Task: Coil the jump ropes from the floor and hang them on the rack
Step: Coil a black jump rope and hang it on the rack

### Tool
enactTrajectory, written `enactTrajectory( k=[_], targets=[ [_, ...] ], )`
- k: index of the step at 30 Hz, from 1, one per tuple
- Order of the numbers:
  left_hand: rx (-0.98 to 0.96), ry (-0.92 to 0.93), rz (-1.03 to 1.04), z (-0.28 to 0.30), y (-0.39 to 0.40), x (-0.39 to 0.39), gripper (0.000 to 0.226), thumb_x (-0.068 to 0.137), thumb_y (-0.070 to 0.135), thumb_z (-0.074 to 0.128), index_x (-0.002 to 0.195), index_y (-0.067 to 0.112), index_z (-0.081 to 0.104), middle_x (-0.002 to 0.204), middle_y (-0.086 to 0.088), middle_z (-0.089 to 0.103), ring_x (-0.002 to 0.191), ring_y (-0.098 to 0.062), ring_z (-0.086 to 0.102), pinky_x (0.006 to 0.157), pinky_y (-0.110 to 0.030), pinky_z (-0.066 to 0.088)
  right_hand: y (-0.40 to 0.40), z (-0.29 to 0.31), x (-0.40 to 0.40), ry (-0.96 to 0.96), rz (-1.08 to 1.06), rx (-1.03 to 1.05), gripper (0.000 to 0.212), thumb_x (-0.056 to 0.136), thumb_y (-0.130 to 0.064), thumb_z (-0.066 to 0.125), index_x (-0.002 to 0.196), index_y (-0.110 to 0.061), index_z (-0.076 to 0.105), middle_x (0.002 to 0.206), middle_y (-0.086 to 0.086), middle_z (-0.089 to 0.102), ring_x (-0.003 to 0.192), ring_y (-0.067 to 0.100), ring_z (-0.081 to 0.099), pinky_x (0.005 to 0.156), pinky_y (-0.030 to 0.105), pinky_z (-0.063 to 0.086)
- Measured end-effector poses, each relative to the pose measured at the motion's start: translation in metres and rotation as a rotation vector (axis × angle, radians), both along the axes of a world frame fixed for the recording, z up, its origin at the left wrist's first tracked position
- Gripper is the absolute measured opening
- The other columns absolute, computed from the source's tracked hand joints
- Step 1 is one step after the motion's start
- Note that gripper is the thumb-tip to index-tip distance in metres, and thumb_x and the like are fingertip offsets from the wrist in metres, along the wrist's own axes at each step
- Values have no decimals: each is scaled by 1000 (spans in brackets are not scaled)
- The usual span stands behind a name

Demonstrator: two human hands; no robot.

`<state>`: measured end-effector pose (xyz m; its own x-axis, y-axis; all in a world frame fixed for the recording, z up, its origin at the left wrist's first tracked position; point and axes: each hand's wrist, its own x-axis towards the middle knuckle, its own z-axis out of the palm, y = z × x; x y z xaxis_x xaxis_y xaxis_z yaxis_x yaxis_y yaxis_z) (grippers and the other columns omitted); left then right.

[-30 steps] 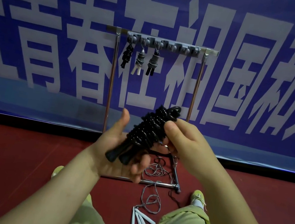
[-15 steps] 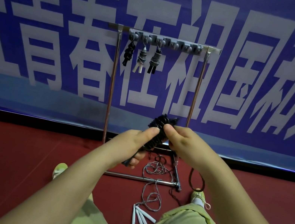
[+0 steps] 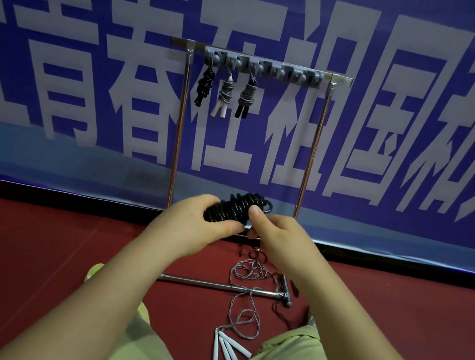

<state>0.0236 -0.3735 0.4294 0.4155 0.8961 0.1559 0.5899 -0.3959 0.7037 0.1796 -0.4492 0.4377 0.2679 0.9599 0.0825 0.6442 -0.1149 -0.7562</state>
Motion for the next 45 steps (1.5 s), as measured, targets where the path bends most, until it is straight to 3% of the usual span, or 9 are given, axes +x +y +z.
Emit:
enactTrajectory(
  k=[6,12,16,22,27,31,36,41,45],
  targets=[
    [276,146,24,2,-9,7,47,74,67,56,105,32,51,97,12,53,86,-9,55,72,-33,50,12,-9,-4,219,-71,71,51,92,-61,41,65,-21,55,37,-11,40,31,1,33,50,25,27],
    [-102,-47,-225,3,0,-8,41,90,52,51,127,35,47,123,11,57,110,-6,55,95,-34,46,9,-17,3,310,21,170,48,90,-53,53,69,-10,53,45,-12,33,41,8,28,49,28,25],
    [-78,-104,-332,-1,-1,-11,58,91,41,57,141,47,29,141,16,43,130,-4,40,108,-35,36,5,-11,5,216,157,116,47,93,-45,53,90,1,61,59,1,40,51,15,35,51,31,30],
    [-65,-190,-335,-5,-2,-5,41,85,30,67,110,52,44,116,17,57,105,0,57,93,-29,48,4,-4,9,195,235,-27,32,96,-40,48,84,-13,61,67,1,60,55,12,47,59,29,36],
    [-102,-373,-249,-4,-3,-1,36,82,35,68,114,32,53,103,10,63,97,-8,62,87,-33,51,4,7,19,168,197,-69,66,71,-79,51,90,-19,68,81,11,72,71,24,52,68,39,38],
    [-250,-601,-210,1,6,-4,26,86,20,62,112,24,56,99,-1,64,87,-19,64,85,-50,54,0,14,39,243,178,-105,45,87,-57,55,94,-13,63,78,2,71,67,16,60,73,35,50],
    [-342,-719,-214,-2,12,-4,19,91,11,57,105,23,57,95,-8,63,79,-22,61,75,-47,53,-6,20,49,305,263,-52,14,91,-23,62,101,-12,63,85,0,71,76,13,66,82,31,56],
    [-384,-763,-185,-10,16,-5,25,86,17,62,110,20,57,100,-11,63,83,-24,61,78,-48,51,-8,16,47,271,301,-43,13,87,-18,68,99,-17,62,85,-4,67,81,10,66,76,24,52],
    [-394,-816,-139,-10,21,-8,21,92,12,55,112,15,57,92,-7,63,76,-22,62,67,-40,54,-8,14,49,355,265,89,9,86,-10,68,91,-17,65,96,1,69,90,15,66,89,35,54]
  ],
)
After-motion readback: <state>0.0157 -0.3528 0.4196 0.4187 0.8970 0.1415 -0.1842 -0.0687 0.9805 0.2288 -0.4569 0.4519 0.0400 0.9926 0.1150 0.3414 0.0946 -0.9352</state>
